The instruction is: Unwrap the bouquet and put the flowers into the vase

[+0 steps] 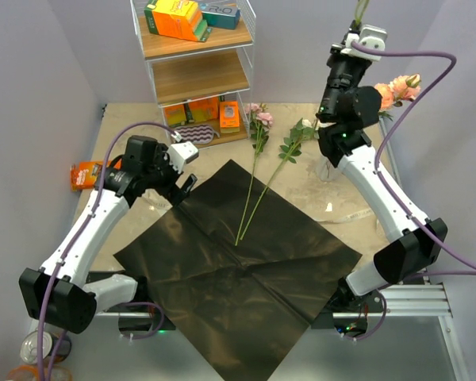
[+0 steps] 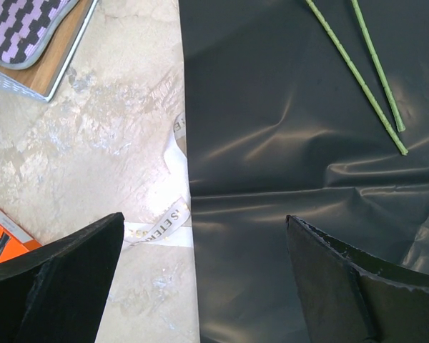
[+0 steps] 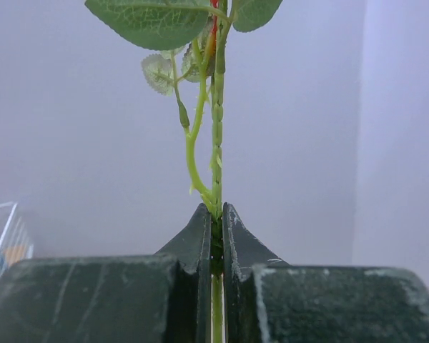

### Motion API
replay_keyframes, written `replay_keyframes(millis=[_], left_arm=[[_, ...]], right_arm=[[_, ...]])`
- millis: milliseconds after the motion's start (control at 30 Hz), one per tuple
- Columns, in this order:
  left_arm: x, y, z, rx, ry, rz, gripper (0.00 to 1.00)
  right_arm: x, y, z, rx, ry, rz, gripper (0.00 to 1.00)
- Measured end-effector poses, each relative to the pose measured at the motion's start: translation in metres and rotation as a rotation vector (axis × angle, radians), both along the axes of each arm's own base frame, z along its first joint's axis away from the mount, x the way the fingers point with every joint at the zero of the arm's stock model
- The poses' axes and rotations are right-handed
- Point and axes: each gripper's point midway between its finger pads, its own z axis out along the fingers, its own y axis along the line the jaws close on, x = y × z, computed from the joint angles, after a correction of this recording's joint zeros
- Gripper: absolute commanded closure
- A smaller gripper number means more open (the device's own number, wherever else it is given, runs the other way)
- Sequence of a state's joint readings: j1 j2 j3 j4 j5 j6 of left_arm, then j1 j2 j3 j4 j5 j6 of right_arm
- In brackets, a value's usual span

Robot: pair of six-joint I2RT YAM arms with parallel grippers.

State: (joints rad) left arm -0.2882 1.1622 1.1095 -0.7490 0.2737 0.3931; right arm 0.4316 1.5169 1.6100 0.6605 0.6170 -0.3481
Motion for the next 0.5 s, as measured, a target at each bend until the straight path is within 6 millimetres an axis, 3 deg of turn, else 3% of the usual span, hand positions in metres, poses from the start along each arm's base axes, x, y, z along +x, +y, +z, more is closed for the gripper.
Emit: replay_keyframes(millis=[233,500], left_arm=[[0.001,-0.003,-0.007,-0.001,0.027,-0.007,0.01],[0.003,-0.004,-0.015,0.004,0.053,-0.010,0.01]], right_arm=[[-0.034,-0.027,0.036,-0.045,-0.158,-0.159,1.00],[-0.046,-0.041,0.047,-0.079,-0.196,-0.244,1.00]])
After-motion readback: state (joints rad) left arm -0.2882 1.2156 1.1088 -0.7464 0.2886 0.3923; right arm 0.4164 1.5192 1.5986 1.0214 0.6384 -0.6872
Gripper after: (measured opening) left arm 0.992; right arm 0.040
